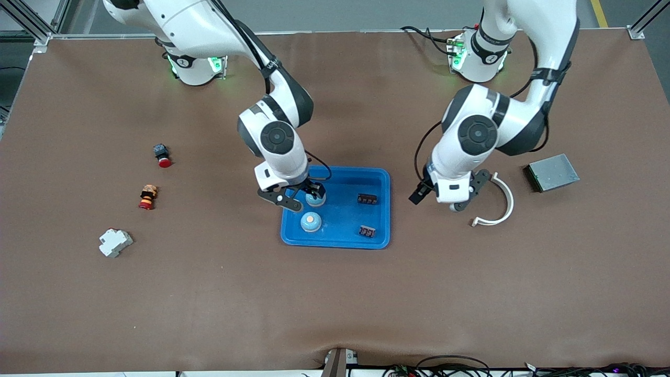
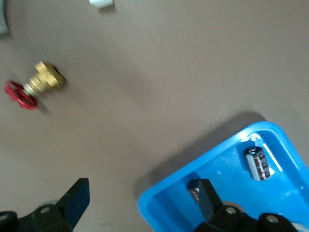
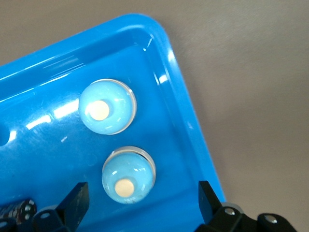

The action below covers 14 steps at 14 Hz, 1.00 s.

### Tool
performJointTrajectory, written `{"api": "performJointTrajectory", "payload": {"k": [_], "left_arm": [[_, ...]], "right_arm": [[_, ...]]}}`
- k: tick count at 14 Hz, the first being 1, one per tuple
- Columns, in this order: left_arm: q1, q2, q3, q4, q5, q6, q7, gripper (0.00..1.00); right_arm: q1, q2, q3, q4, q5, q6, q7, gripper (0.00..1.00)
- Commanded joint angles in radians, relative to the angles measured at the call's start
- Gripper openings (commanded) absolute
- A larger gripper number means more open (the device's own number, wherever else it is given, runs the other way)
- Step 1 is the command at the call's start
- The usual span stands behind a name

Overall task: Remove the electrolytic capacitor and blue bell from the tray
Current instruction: 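Lower the right gripper onto a bell while the left gripper lowers onto a capacitor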

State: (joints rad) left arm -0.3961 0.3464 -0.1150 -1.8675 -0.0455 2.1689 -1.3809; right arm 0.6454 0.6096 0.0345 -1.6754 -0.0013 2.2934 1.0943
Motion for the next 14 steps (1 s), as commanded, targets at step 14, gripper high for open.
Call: {"api": "performJointTrajectory", "payload": {"k": [14], "left_arm": [[-0.168,0.310,0.006,0.125,0.124,0.275,-0.607,0.72]], "right_arm": [[0.043,0.122,-0.012,0.051,-0.028,0.086,0.039,1.00]]}}
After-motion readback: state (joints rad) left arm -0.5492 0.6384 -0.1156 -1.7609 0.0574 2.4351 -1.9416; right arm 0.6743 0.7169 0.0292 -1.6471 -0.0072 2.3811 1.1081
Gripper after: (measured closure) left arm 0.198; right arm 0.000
